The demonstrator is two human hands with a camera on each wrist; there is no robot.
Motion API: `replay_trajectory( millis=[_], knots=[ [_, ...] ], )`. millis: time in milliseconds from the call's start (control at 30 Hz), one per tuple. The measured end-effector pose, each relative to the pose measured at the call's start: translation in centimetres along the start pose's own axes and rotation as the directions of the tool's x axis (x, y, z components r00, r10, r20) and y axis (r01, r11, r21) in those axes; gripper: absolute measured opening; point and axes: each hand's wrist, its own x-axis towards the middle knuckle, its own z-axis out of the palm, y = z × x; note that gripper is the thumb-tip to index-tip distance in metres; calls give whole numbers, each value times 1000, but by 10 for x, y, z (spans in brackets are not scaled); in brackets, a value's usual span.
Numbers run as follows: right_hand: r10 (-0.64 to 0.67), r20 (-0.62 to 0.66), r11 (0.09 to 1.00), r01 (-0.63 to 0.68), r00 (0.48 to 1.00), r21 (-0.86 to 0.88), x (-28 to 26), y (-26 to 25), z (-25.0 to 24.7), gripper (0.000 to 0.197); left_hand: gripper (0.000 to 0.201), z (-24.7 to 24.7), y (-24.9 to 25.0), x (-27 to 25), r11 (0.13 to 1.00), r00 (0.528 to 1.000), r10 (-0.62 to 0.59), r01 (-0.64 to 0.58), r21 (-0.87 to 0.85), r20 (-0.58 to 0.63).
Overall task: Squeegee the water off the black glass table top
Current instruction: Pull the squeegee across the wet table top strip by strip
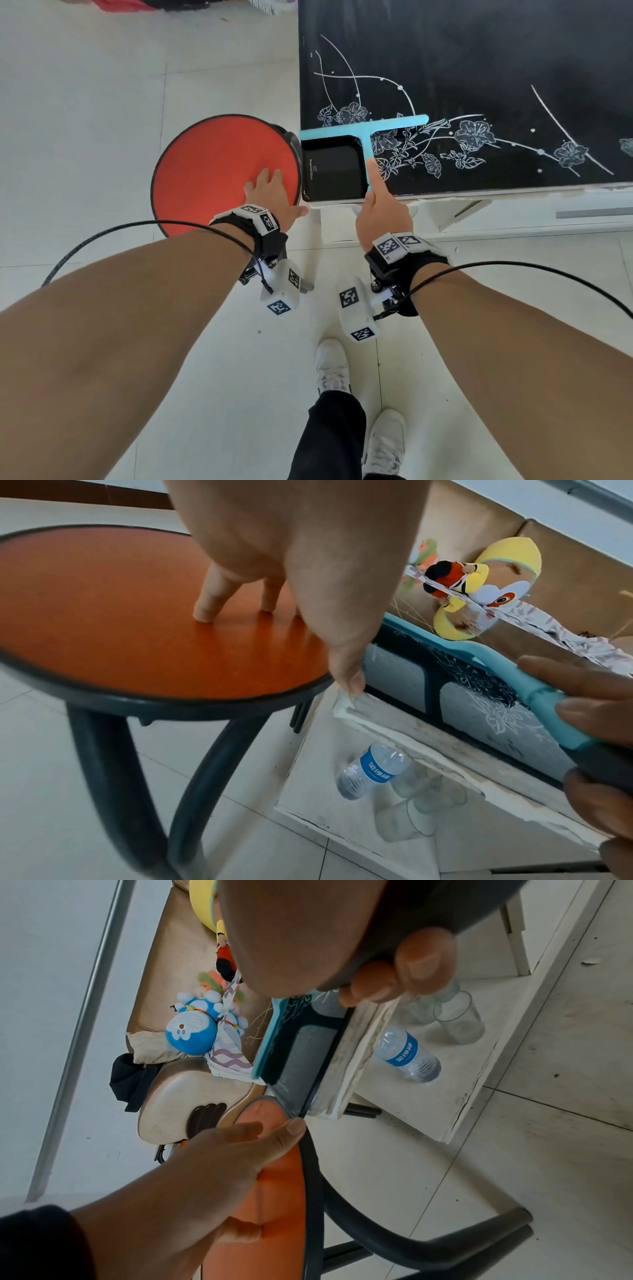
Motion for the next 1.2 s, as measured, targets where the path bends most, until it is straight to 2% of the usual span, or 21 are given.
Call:
replay_trajectory(
  millis=[67, 233, 300, 467, 633, 767, 900, 1000, 1100, 1200],
  knots=[
    [-2, 29, 1000, 2, 1000, 6, -11, 6, -2, 57, 78, 5, 1, -11, 999, 999, -24, 23, 28, 31],
    [2, 76, 999, 1, 997, -34, -46, 21, -11, 61, 32, 10, 5, -46, 991, 998, 17, -26, 131, 65],
    [-3, 89, 999, 7, 996, -49, -56, 27, -15, 57, 25, 12, 8, -58, 988, 997, 13, -24, 151, 69],
    [-26, 146, 995, 39, 989, -90, -72, 32, -36, 58, 49, 7, 16, -87, 996, 988, -30, 17, 88, 149],
    [-9, 248, 997, 27, 969, -67, -82, 32, -66, 56, 49, -12, 29, -107, 999, 982, -30, 22, 44, 184],
    [-33, 327, 991, 74, 945, -113, -85, 35, -100, 55, 49, -33, 45, -117, 998, 980, -2, -9, 58, 198],
    [32, 388, 988, 31, 921, -153, -86, 31, -132, 58, 40, -54, 61, -116, 995, 977, 35, -54, 85, 212],
    [52, 389, 973, 42, 920, -229, -77, 22, -148, 59, 30, -72, 73, -111, 988, 975, 86, -110, 110, 203],
    [54, 366, 965, 46, 929, -258, -66, 3, -173, 60, 29, -96, 85, -97, 990, 972, 128, -137, 37, 195],
    [22, 274, 964, 53, 962, -261, -52, -21, -196, 58, 28, -127, 93, -80, 986, 973, 165, -166, -5, 162]
  ],
)
